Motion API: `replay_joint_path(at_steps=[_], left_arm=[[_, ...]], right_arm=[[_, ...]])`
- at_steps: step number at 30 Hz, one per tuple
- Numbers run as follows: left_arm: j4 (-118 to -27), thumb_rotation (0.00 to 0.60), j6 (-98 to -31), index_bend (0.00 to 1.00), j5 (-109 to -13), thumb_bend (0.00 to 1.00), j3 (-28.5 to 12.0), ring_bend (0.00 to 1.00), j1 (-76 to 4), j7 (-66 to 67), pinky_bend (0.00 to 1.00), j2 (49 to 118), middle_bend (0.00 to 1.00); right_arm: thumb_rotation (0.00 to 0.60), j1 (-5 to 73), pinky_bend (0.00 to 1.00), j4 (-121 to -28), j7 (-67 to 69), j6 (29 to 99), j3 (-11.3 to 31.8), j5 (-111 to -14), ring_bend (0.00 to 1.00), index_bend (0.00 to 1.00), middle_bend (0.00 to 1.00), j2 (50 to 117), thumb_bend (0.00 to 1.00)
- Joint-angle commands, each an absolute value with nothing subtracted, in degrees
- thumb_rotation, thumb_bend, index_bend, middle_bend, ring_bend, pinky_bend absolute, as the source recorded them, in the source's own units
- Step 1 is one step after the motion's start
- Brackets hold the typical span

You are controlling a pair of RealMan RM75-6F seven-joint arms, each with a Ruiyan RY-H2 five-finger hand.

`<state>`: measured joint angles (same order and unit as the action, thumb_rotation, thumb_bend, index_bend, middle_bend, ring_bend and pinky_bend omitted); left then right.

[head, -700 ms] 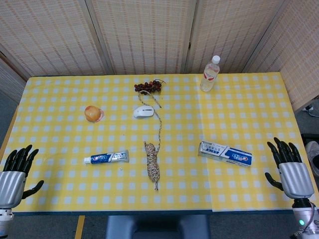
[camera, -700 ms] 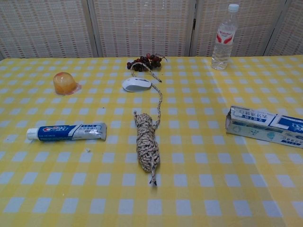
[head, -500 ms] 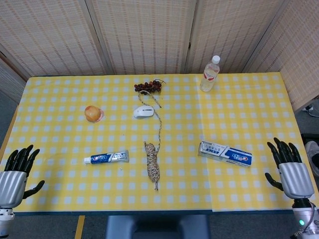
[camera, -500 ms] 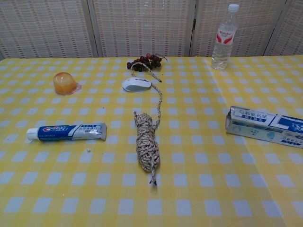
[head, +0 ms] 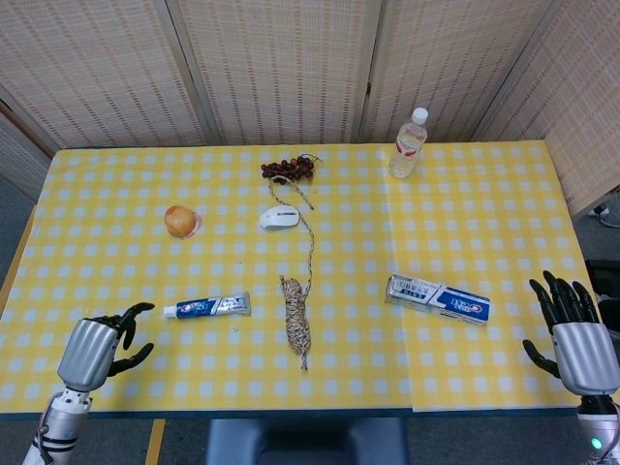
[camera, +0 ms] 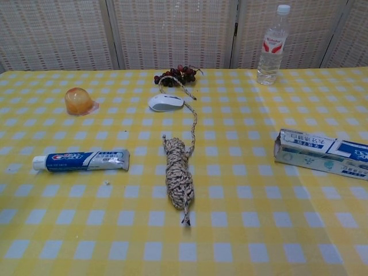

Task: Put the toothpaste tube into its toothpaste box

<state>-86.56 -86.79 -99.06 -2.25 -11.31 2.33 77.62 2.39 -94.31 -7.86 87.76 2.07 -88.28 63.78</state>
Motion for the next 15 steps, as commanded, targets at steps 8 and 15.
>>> replay_joint_path(at_steps=[8,15], left_arm=[[-90.91,0.600,-70.08,0.37,-82.96,0.24,-6.97,1.00,-18.73,23.36,1.00,87.48,1.00],[-87.31,0.600,-65.40,0.36,-76.01,0.24,-10.08,1.00,-22.73,24.92,1.00,92.46,1.00]], right_arm=[[0.600,3.04,0.00,-94.42,-7.86,86.44,2.29,-87.99,0.00,0.00,0.00,63.81,0.29],[0.600,3.05,0.00,-94.37,-7.75,85.82,2.25,-87.44,0.00,0.00,0.00,63.50,0.29]])
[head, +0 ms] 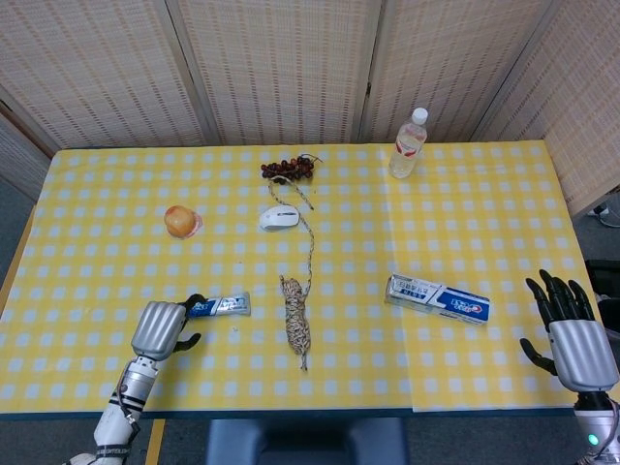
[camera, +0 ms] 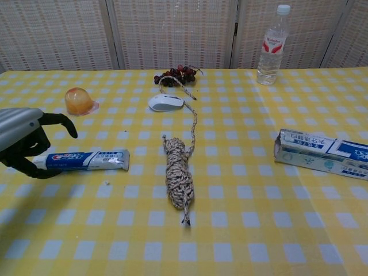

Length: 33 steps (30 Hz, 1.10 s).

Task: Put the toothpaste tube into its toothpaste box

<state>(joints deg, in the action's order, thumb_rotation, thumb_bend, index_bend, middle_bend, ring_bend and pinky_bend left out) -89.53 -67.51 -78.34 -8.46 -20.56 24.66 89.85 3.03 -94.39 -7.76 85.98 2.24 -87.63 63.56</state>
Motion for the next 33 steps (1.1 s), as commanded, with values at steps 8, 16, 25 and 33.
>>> replay_joint_path(at_steps=[8,16,25,33], left_arm=[[-80.10,0.600,-63.23,0.36,-73.57,0.24,-11.47,1.00,-26.42,23.16,1.00,97.72,1.00],[-74.23,0.600,-59.63,0.38,-70.26,0.24,-12.42,1.00,-29.17,20.44,1.00,99.74,1.00],[-70.02,0.600,-58.26,0.40,-69.49,0.24,-11.33,1.00,-30.70,20.19,1.00,100.46,1.00],[-69.67,0.600,-56.56,0.49,-66.95,0.26,-11.43,1.00,-31.44,19.60,1.00,100.06,1.00]], right_arm=[[0.600,2.91,0.00,-94.37,-7.31,85.75,2.76,-86.26,0.00,0.00,0.00,63.23,0.29],[0.600,3.32,0.00,-94.23,-6.64,84.56,3.30,-84.84,0.00,0.00,0.00,62.90,0.29],[0.600,3.27,0.00,-93.99,-7.09,85.10,3.83,-84.32,0.00,0.00,0.00,63.31,0.29],[0.600,2.88,0.00,-93.86,-7.34,86.03,3.82,-84.65,0.00,0.00,0.00,63.57,0.29]])
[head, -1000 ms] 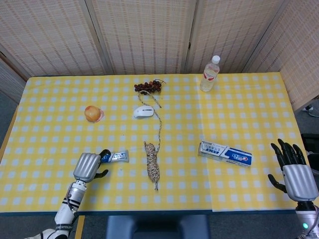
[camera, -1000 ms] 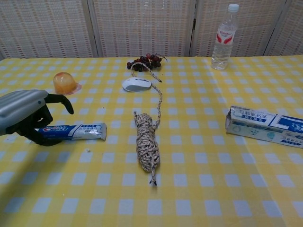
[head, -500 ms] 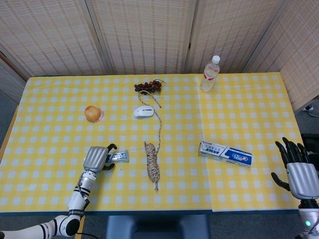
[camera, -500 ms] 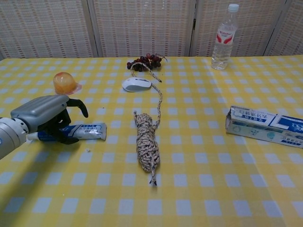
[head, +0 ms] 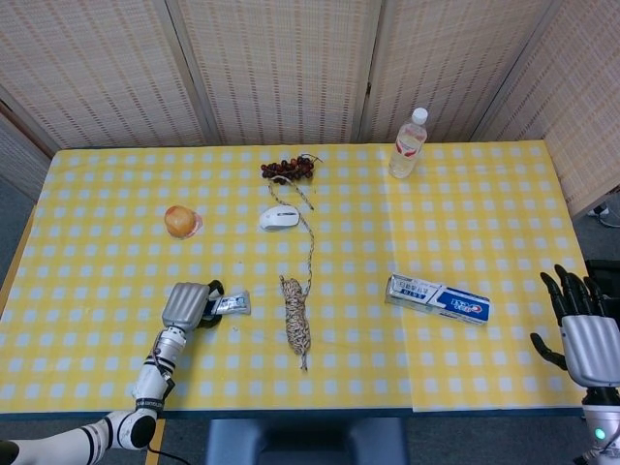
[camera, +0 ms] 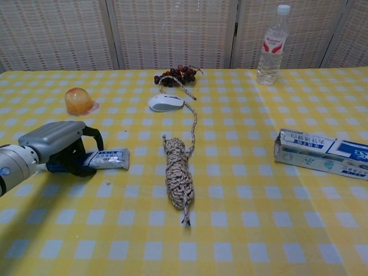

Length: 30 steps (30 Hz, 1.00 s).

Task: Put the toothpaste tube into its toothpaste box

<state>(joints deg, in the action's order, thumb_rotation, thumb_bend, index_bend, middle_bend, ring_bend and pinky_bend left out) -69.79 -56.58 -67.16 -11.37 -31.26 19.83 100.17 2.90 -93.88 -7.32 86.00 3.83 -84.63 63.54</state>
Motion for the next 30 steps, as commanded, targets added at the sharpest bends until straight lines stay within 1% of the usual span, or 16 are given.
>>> replay_joint_path(at_steps=[1,3,5,6,8,10,13,16,21,23,25,28,30], left_arm=[[-69.51,0.600,-56.96,0.54,-67.08,0.28,-11.43,1.00,-31.44,19.26,1.00,100.15,1.00],[-69.09,0.600,-57.88,0.61,-67.67,0.32,-11.37,1.00,-31.38,18.39,1.00,100.44,1.00],[-68.37,0.600,-58.90,0.71,-68.60,0.37,-11.16,1.00,-31.33,17.38,1.00,100.74,1.00],[-68.15,0.600,-59.32,0.74,-68.95,0.39,-11.08,1.00,-31.28,16.92,1.00,100.84,1.00],[-67.90,0.600,-60.87,0.83,-69.96,0.45,-11.04,1.00,-31.05,15.80,1.00,101.04,1.00],[-68.36,0.600,-62.49,0.87,-71.01,0.47,-11.01,1.00,-30.74,14.75,1.00,100.94,1.00],[-71.12,0.600,-64.95,0.89,-72.20,0.47,-11.48,1.00,-30.00,12.05,1.00,99.98,1.00],[-76.66,0.600,-68.29,0.90,-73.36,0.47,-12.78,1.00,-28.85,8.56,1.00,97.66,1.00],[-86.00,0.600,-71.19,0.90,-72.72,0.47,-15.01,1.00,-27.01,4.22,1.00,93.60,1.00],[-89.78,0.600,-71.56,0.90,-71.82,0.47,-15.75,1.00,-26.42,3.21,1.00,91.96,1.00],[-93.23,0.600,-71.78,0.90,-70.97,0.47,-16.32,1.00,-25.95,2.56,1.00,90.52,1.00],[-97.44,0.600,-71.78,0.90,-69.78,0.47,-16.78,1.00,-25.48,2.35,1.00,88.59,1.00],[-99.67,0.600,-71.63,0.90,-68.78,0.47,-17.09,1.00,-25.23,2.24,1.00,87.48,1.00]], right_arm=[[0.600,2.89,0.00,-93.84,-7.38,86.03,3.82,-84.68,0.00,0.00,0.00,63.60,0.29],[0.600,2.93,0.00,-93.79,-7.47,85.96,3.80,-84.75,0.00,0.00,0.00,63.64,0.29],[0.600,3.01,0.00,-93.77,-7.56,85.84,3.78,-84.80,0.00,0.00,0.00,63.71,0.29],[0.600,3.03,0.00,-93.78,-7.61,85.80,3.75,-84.84,0.00,0.00,0.00,63.72,0.29],[0.600,3.06,0.00,-93.79,-7.73,85.77,3.70,-84.97,0.00,0.00,0.00,63.79,0.29],[0.600,3.09,0.00,-93.84,-7.89,85.69,3.62,-85.06,0.00,0.00,0.00,63.89,0.29],[0.600,3.32,0.00,-93.79,-8.41,85.20,3.37,-85.33,0.00,0.00,0.00,64.15,0.29],[0.600,4.02,0.00,-93.46,-8.36,83.85,3.06,-85.69,0.00,0.00,0.00,64.43,0.29],[0.600,6.66,0.00,-91.95,-7.49,79.90,4.21,-84.41,0.00,0.00,0.00,64.76,0.29],[0.600,8.86,0.00,-91.26,-7.74,76.43,5.42,-82.49,0.01,0.00,0.00,64.61,0.29],[0.600,11.65,0.00,-90.20,-6.95,71.78,7.09,-79.54,0.06,0.00,0.00,64.79,0.29],[0.600,15.36,0.08,-87.70,-4.27,64.83,8.67,-75.63,0.14,0.01,0.06,66.25,0.29],[0.600,17.17,0.12,-86.21,-2.90,60.36,8.66,-73.63,0.18,0.04,0.10,67.14,0.29]])
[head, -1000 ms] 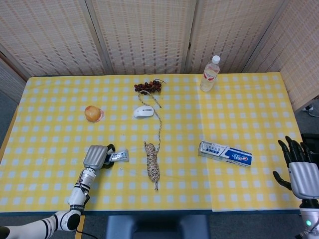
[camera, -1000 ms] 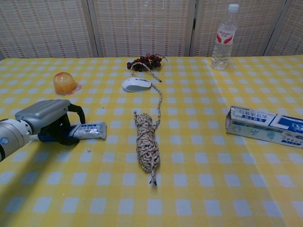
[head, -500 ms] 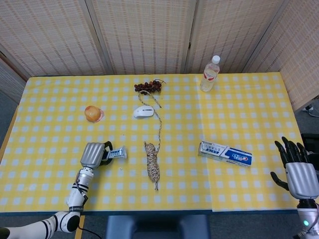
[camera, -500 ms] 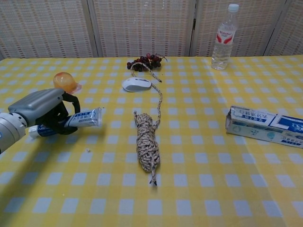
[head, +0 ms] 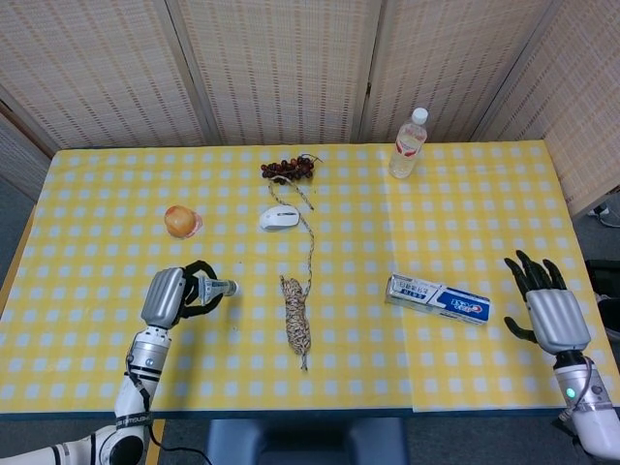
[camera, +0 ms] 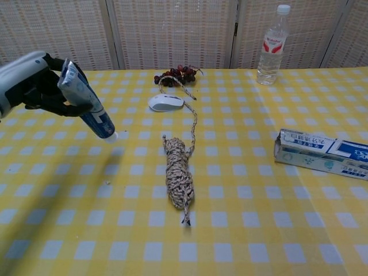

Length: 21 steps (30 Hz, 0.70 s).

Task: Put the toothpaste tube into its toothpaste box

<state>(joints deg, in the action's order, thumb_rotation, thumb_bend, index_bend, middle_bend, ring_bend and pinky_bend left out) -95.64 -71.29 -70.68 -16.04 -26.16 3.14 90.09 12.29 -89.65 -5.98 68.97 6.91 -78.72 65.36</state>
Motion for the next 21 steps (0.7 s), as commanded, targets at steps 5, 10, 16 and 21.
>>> replay_joint_path(at_steps=[5,10,16,21], left_arm=[[-106.43,0.600,-68.86,0.90,-63.35,0.47,-18.59,1.00,-24.85,0.23,1.00,83.42,1.00],[-109.10,0.600,-67.45,0.90,-60.93,0.47,-19.41,1.00,-24.84,-1.49,1.00,80.70,1.00],[-110.87,0.600,-65.30,0.90,-57.40,0.47,-20.60,1.00,-24.91,-4.79,1.00,78.07,1.00],[-111.40,0.600,-64.52,0.90,-56.03,0.47,-20.74,1.00,-25.11,-5.25,1.00,76.21,1.00]], right_arm=[[0.600,20.61,0.16,-81.25,-3.94,51.92,8.01,-68.05,0.23,0.11,0.17,70.81,0.29],[0.600,21.65,0.18,-78.78,-2.45,48.43,7.67,-64.78,0.25,0.15,0.19,73.72,0.29],[0.600,22.90,0.19,-78.19,-1.47,46.71,7.23,-64.59,0.27,0.19,0.22,75.41,0.29],[0.600,23.41,0.22,-78.83,-3.41,47.65,6.92,-64.04,0.29,0.27,0.27,76.60,0.29]])
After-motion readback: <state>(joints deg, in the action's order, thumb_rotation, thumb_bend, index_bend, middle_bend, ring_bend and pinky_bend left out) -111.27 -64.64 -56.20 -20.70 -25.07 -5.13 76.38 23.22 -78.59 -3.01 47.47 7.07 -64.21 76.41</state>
